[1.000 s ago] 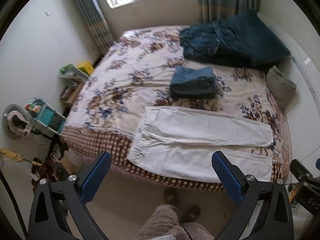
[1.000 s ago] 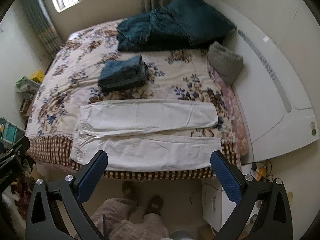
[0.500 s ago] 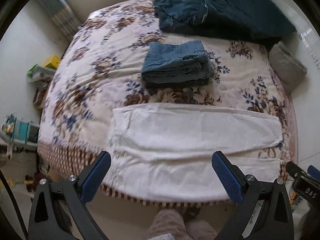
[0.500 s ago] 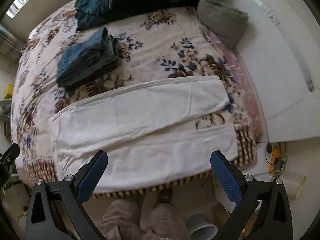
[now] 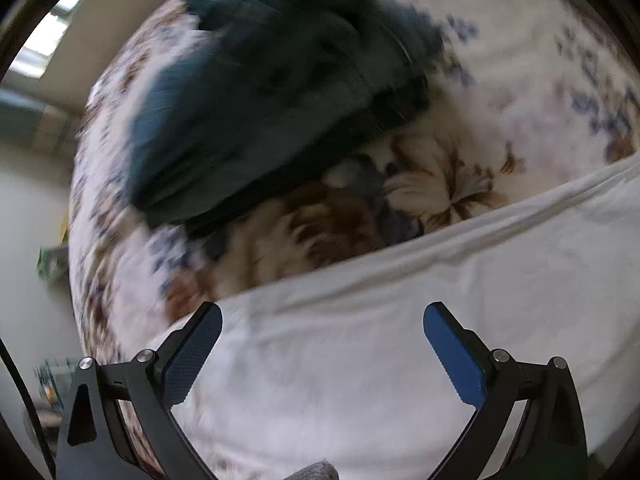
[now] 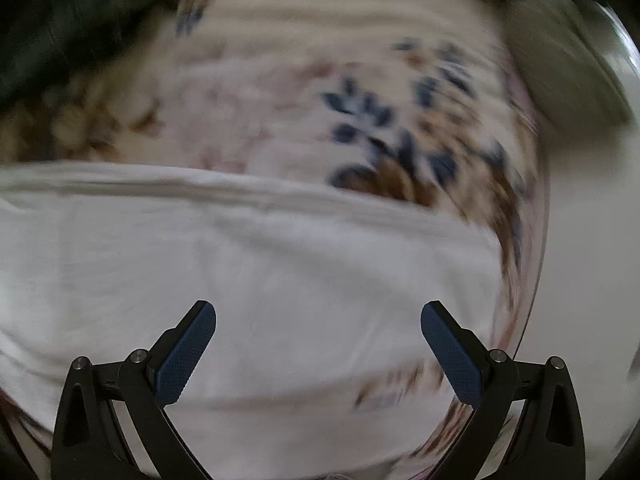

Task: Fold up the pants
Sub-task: 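Lower both grippers onto the white trousers' leg hems, then grasp the hem with the left gripper while the right gripper grasps the other hem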

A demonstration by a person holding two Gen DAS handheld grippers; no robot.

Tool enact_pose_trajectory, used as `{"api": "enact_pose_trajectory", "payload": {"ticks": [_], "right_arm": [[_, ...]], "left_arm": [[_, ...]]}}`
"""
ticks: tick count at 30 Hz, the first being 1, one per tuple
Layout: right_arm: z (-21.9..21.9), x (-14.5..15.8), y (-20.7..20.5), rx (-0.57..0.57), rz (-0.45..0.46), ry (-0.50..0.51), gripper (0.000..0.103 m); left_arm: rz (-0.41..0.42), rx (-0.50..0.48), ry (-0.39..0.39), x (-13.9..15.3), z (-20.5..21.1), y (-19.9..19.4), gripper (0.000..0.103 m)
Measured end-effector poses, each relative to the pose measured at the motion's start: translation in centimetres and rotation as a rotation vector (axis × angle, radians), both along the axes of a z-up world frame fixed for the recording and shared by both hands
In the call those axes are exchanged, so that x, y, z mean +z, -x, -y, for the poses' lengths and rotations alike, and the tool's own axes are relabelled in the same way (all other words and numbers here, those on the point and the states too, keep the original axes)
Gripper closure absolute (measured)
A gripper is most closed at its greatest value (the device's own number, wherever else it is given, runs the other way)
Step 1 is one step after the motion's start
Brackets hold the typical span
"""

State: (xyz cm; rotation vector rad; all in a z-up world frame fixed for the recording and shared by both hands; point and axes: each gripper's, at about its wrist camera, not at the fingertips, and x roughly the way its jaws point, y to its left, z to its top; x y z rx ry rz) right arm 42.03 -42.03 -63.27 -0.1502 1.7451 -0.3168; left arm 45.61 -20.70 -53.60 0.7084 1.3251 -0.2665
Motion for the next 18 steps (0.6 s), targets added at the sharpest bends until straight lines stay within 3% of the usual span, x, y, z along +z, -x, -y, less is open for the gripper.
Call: {"api": "enact_pose_trajectory", "payload": {"ticks": [3, 7, 10, 12, 13, 15, 18], "right_arm": [[-1.1, -5.2, -2.3, 0.218, -0.076, 0.040, 0.000], [-2.4, -9.0, -3.9, 0.422, -0.144, 0.002, 0.000], [-2.7, -9.4, -4.5, 0.485, -0.139, -0.039, 0.009], [-3.0, -9.3, -4.3, 0.475, -0.133, -0.110, 0.038], [-3.0, -9.0, -4.0, 0.461, -0.127, -0.145, 0.049], [-3.0, -8.2, -3.8, 0.432, -0.098, -0.208, 0.087], [-3.1, -7.0, -3.5, 0.407, -0.039, -0.193, 0.094]], "left_arm": [[-0.122, -0.094, 0.028, -4.7, 1.5, -1.1, 0.003], [-0.179, -0.165, 0.039, -7.5, 1.9, -1.8, 0.007], [-0.238, -0.187, 0.129, -7.1, 1.5, -2.4, 0.032], [-0.275, -0.216, 0.176, -6.2, 1.4, -2.4, 0.060], [-0.286, -0.225, 0.187, -5.8, 1.4, -2.3, 0.066], [-0.285, -0.235, 0.194, -4.8, 1.7, -2.2, 0.085], [-0.233, -0.246, 0.176, -3.2, 2.1, -1.6, 0.095]]}}
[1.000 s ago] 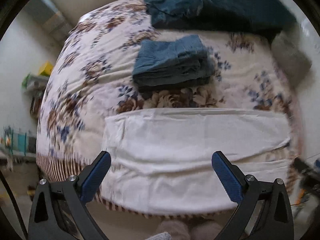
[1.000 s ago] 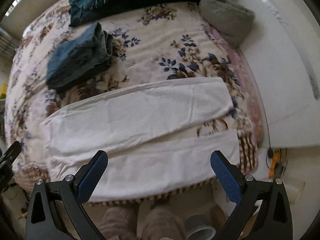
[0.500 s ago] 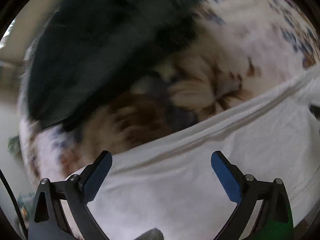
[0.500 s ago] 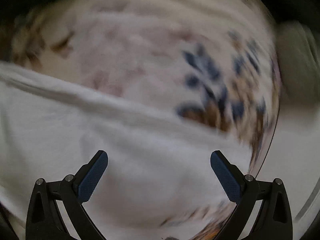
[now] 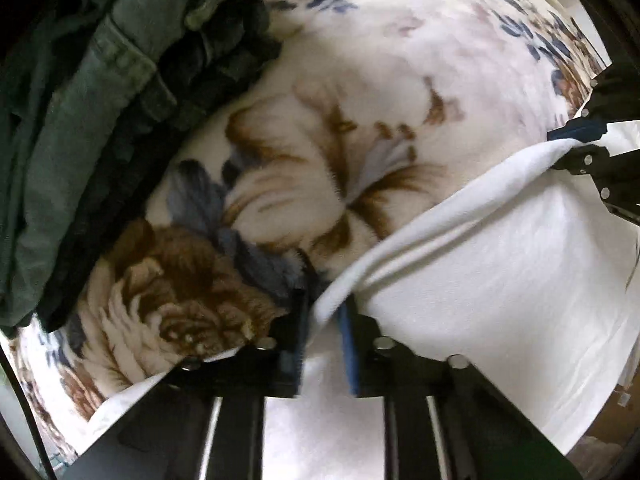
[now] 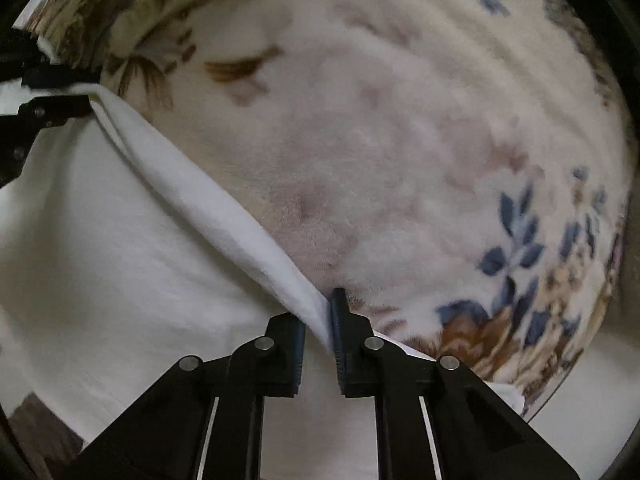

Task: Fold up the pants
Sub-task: 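Grasp the hem with the left gripper while the right gripper grasps the other hem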

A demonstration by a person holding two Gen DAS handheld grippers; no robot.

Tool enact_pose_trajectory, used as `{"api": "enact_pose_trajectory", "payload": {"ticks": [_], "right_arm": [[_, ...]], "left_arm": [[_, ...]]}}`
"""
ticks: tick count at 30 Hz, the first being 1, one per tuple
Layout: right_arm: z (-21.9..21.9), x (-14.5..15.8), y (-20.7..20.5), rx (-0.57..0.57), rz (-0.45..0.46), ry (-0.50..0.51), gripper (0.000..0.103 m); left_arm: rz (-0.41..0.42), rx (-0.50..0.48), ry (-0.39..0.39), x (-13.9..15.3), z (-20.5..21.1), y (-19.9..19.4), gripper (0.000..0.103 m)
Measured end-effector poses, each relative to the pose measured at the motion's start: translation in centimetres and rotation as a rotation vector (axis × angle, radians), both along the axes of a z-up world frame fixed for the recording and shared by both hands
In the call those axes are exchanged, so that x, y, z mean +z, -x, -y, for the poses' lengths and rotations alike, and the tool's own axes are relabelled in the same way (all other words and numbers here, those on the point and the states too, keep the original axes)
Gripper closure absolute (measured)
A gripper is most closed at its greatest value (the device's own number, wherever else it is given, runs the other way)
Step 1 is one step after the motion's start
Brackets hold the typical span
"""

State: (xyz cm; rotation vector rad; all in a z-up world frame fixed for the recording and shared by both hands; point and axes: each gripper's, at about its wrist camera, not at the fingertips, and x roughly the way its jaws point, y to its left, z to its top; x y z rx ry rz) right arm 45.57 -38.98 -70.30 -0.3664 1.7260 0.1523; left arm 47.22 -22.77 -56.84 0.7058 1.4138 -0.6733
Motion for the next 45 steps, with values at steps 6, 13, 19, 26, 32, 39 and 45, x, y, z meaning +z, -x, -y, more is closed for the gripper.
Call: {"api": "enact_pose_trajectory", "payload": {"ticks": [6, 13, 19, 26, 32, 39, 45], "right_arm": [[1.0, 3.8, 1.4, -0.131, 0.135, -0.020, 0.097], [0.2, 9.6, 7.0, -0.228, 0.236, -0.065, 0.098], [-5.8, 15.0, 16.7, -0.234, 0.244, -0.047, 0.098], [-8.8, 11.8, 27.6, -0.247, 0.137, -0.013, 0.098], [-11.6, 6.7, 31.7, -0.218, 0.104, 0.061, 0.096], [-9.7, 7.3, 32.9, -0.364, 0.044, -0.036, 0.035], [-4.4, 13.4, 35.2, -0.574, 0.119, -0.219, 0.010]], "left_arm": [[0.115, 0.128, 0.071, 6.1, -2.0, 2.1, 0.097], [0.134, 0.363, 0.119, 12.5, -5.4, 9.1, 0.098], [0.125, 0.522, 0.214, 12.3, -6.6, 17.2, 0.099], [-0.001, 0.622, 0.178, 8.1, -10.2, 27.1, 0.099], [-0.101, 0.691, 0.116, 0.6, -12.0, 30.9, 0.099], [-0.073, 0.732, 0.075, 3.2, -12.8, 31.0, 0.054], [0.084, 0.794, 0.004, 6.5, -14.2, 29.7, 0.010]]}}
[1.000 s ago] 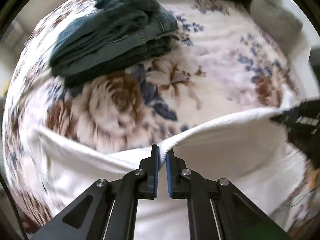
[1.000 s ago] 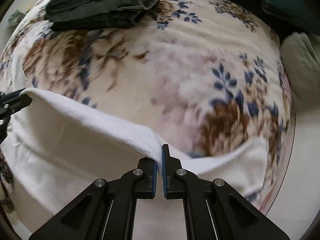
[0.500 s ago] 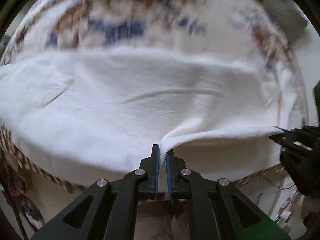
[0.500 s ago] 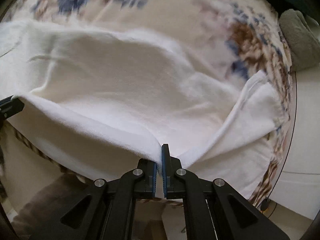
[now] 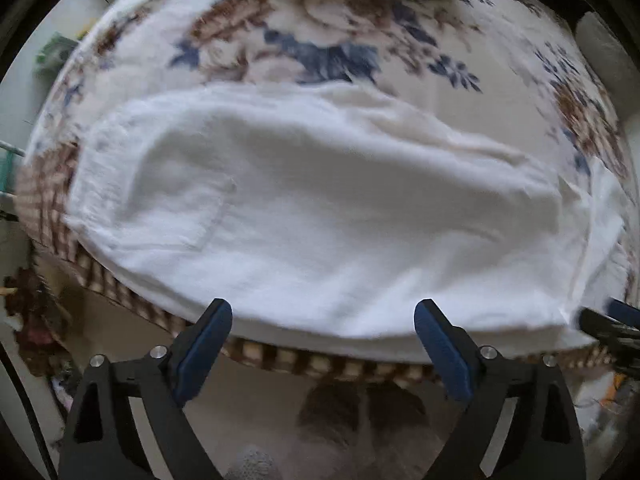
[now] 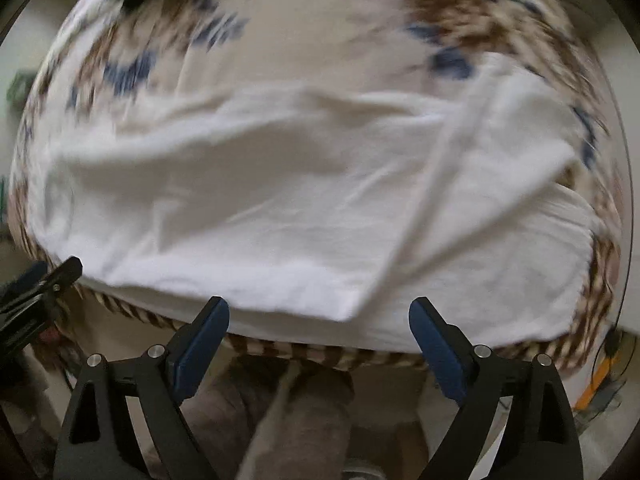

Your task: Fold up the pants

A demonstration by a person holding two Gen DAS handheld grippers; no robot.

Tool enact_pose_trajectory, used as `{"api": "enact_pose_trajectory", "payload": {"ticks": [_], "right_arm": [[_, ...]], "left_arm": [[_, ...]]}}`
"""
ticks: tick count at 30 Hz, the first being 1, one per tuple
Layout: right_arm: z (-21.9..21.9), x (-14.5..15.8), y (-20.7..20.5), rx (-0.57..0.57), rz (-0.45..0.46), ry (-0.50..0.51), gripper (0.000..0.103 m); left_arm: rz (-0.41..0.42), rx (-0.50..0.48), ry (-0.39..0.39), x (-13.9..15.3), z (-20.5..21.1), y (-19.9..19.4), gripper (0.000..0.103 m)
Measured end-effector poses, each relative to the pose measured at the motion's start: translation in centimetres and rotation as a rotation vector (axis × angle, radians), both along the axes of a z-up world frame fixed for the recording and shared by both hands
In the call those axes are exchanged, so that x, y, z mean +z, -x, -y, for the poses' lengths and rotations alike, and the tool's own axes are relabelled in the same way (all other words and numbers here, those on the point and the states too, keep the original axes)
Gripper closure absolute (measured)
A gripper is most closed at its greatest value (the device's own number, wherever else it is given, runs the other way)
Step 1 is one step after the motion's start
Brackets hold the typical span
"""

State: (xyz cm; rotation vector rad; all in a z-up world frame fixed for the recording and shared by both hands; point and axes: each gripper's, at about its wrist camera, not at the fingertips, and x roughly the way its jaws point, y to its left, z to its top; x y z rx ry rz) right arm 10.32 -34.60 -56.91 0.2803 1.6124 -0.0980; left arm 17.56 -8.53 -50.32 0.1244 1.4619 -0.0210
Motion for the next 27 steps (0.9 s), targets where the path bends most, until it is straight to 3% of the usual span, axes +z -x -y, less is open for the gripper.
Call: {"api": "enact_pose_trajectory", "payload": {"ticks": [5, 8, 10, 11, 12, 14, 17, 19, 22, 25, 27], "right_arm": [[7.4, -0.2, -2.6, -0.238, 0.025, 0.050, 0.010], [12.2, -3.5, -6.3, -0.369, 0.009, 0.100, 0.010], [13.8, -6.3, -7.4, -0.391, -0.047, 0.115, 0.016], [14.1, -7.1, -7.4, -0.388, -0.065, 0.124, 0.040], [14.3, -7.2, -7.0, -0.378, -0.066, 0.154, 0.073], [15.2, -5.4, -4.6, -0.442, 0.007, 0.123, 0.091], [17.6, -1.6, 1.6, -0.595, 0.082, 0.133, 0.093], [18.5, -0.7, 5.4, -0.666, 0.080, 0.145, 0.093], [19.7, -2.5, 10.9, -0.746, -0.010, 0.109, 0.093], [20.6, -5.9, 15.1, -0.887, -0.049, -0.092, 0.090], [20.4, -6.0, 16.1, -0.928, -0.018, -0.150, 0.072]], "left_arm": [[0.032, 0.034, -0.114, -1.6, 1.9, -2.7, 0.010], [0.056, 0.031, -0.151, -2.1, 3.3, -4.0, 0.010], [0.065, 0.018, -0.162, -2.1, 4.0, -4.7, 0.010], [0.067, 0.013, -0.164, -2.2, 4.2, -5.0, 0.010], [0.066, 0.007, -0.163, -2.1, 4.6, -5.1, 0.010], [0.063, -0.014, -0.161, -2.3, 5.3, -5.1, 0.010], [0.041, -0.035, -0.156, -2.4, 5.9, -4.0, 0.010], [0.021, -0.039, -0.161, -2.8, 6.3, -3.1, 0.010], [0.000, -0.048, -0.204, -3.7, 6.8, -2.0, 0.010], [-0.043, -0.046, -0.213, -4.7, 6.9, -1.2, 0.010], [-0.066, -0.023, -0.189, -4.9, 6.4, -0.9, 0.010]]}}
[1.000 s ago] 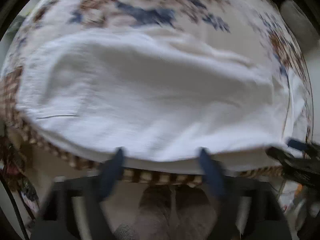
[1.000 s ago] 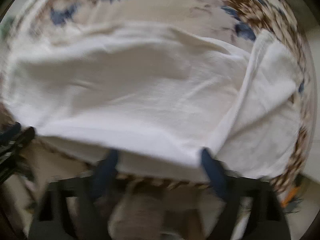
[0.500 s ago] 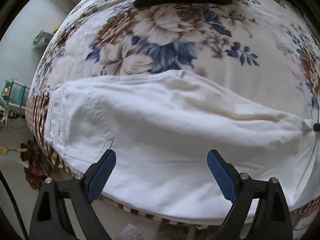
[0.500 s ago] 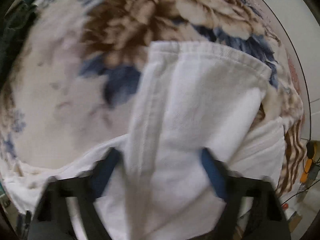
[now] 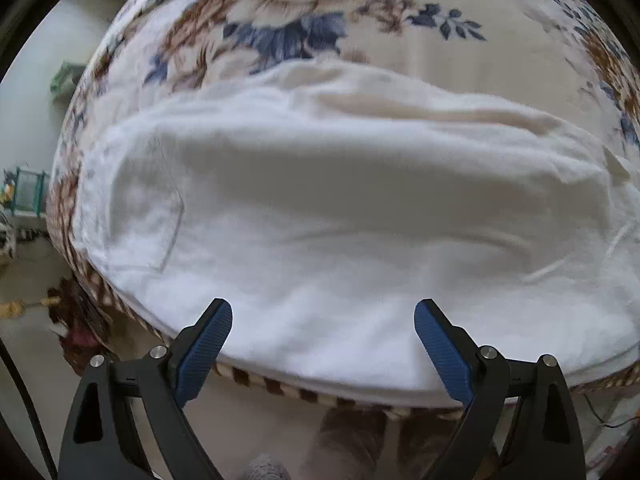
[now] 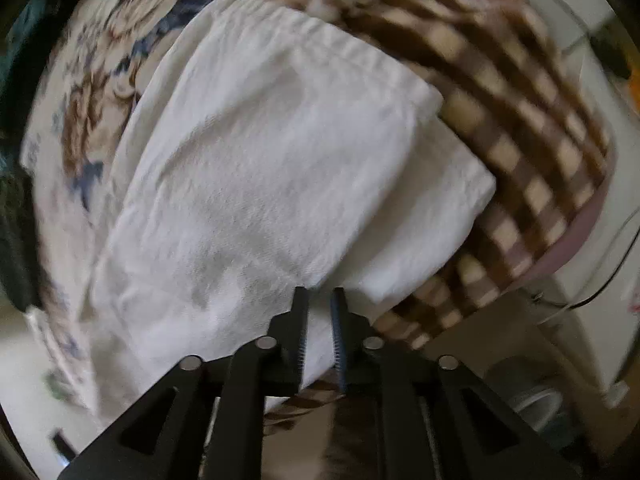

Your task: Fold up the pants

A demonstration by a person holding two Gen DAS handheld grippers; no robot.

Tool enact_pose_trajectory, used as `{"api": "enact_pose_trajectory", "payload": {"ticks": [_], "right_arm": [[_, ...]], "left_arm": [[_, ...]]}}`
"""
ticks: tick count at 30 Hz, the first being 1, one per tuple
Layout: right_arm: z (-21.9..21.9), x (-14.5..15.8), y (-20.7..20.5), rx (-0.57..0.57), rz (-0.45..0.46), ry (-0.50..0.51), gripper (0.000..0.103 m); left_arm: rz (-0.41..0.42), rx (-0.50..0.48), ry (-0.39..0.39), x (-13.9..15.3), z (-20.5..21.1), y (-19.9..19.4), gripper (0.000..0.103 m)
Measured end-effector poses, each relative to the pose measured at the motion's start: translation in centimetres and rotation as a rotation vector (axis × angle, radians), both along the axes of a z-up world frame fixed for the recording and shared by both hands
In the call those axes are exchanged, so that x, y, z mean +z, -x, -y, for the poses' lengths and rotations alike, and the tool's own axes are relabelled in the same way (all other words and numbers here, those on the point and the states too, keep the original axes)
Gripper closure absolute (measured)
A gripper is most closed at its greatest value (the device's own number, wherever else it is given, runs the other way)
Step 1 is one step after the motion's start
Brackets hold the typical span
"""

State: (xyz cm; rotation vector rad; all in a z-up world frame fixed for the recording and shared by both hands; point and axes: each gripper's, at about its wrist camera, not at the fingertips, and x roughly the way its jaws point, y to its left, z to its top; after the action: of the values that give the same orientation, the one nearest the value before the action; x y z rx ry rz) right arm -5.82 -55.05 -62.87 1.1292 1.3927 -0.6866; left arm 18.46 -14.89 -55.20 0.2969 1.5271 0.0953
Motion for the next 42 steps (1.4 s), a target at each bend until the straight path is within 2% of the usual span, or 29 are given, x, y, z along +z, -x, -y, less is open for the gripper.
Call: {"api": "enact_pose_trajectory", "payload": {"ticks": [2, 7, 9, 11, 13, 15, 16, 17, 20, 22, 23, 24, 26, 28, 29, 30, 31, 32, 33, 34, 38, 42], "right_arm": [[-0.4, 1.1, 0.4, -0.007, 0.070, -0.009, 0.063], [-4.5, 3.7, -0.8, 0.041, 0.146, -0.046, 0.062], [-5.5, 3.6, -1.7, 0.050, 0.150, -0.103, 0.062], [-8.4, 2.2, -2.9, 0.044, 0.140, -0.166, 0.062], [-11.1, 0.6, -4.9, 0.028, 0.119, -0.196, 0.062], [-13.5, -0.4, -6.1, 0.022, 0.093, -0.201, 0.062], [-14.0, -1.1, -6.7, 0.017, 0.082, -0.197, 0.062], [-14.8, -1.5, -7.0, 0.009, 0.074, -0.196, 0.062], [-17.7, -2.2, -7.4, -0.042, 0.046, -0.210, 0.062], [-19.1, -2.5, -7.5, -0.065, 0.053, -0.227, 0.062], [-19.7, -2.6, -7.4, -0.077, 0.053, -0.227, 0.062], [-20.6, -2.7, -7.5, -0.095, 0.053, -0.225, 0.062], [-21.6, -2.9, -7.9, -0.113, 0.055, -0.221, 0.063], [-22.9, -2.8, -8.4, -0.124, 0.052, -0.174, 0.074], [-23.0, -2.5, -8.2, -0.125, 0.046, -0.150, 0.082], [-23.5, -2.5, -8.4, -0.130, 0.048, -0.134, 0.084], [-24.0, -2.4, -8.7, -0.135, 0.048, -0.123, 0.086], [-24.4, -2.0, -8.7, -0.139, 0.050, -0.107, 0.088], [-24.7, -1.6, -8.8, -0.130, 0.052, -0.091, 0.089], [-25.0, -1.0, -9.0, -0.114, 0.054, -0.075, 0.089], [-25.9, 1.3, -9.0, -0.044, 0.069, -0.027, 0.090], [-26.5, 2.0, -8.2, -0.030, 0.068, -0.062, 0.090]], "left_arm": [[-0.007, 0.043, 0.024, 0.4, -1.1, 0.4, 0.010], [0.004, 0.196, 0.069, 1.8, -6.7, 0.7, 0.010], [0.019, 0.261, 0.084, 2.1, -9.7, 0.5, 0.010], [0.036, 0.324, 0.104, 2.2, -12.9, 0.2, 0.010], [0.057, 0.393, 0.141, 2.0, -16.9, -0.5, 0.025], [0.068, 0.441, 0.176, 1.7, -20.0, -1.2, 0.071], [0.077, 0.474, 0.203, 1.5, -21.9, -1.6, 0.080], [0.090, 0.504, 0.219, 1.5, -23.7, -1.8, 0.082], [0.098, 0.564, 0.260, 0.9, -28.0, -2.5, 0.079], [0.071, 0.640, 0.314, -0.1, -30.6, -2.7, 0.065], [0.062, 0.674, 0.339, -0.6, -31.6, -2.7, 0.052], [0.056, 0.714, 0.370, -1.1, -32.6, -2.6, 0.047], [0.054, 0.779, 0.435, -2.1, -34.2, -2.5, 0.046], [0.029, 0.795, 0.455, -3.4, -35.0, -2.6, 0.043], [0.035, 0.795, 0.455, -3.7, -35.2, -2.7, 0.046], [0.047, 0.790, 0.449, -3.8, -35.3, -2.7, 0.053], [0.071, 0.775, 0.439, -3.4, -34.9, -2.5, 0.064], [0.110, 0.740, 0.434, -2.6, -34.2, -3.0, 0.092], [0.136, 0.703, 0.395, -1.8, -33.6, -3.4, 0.098], [0.168, 0.675, 0.397, -0.9, -33.3, -3.3, 0.099], [0.187, 0.653, 0.420, 0.4, -33.8, -2.7, 0.100], [0.194, 0.644, 0.393, 1.2, -35.0, -2.4, 0.100]]}}
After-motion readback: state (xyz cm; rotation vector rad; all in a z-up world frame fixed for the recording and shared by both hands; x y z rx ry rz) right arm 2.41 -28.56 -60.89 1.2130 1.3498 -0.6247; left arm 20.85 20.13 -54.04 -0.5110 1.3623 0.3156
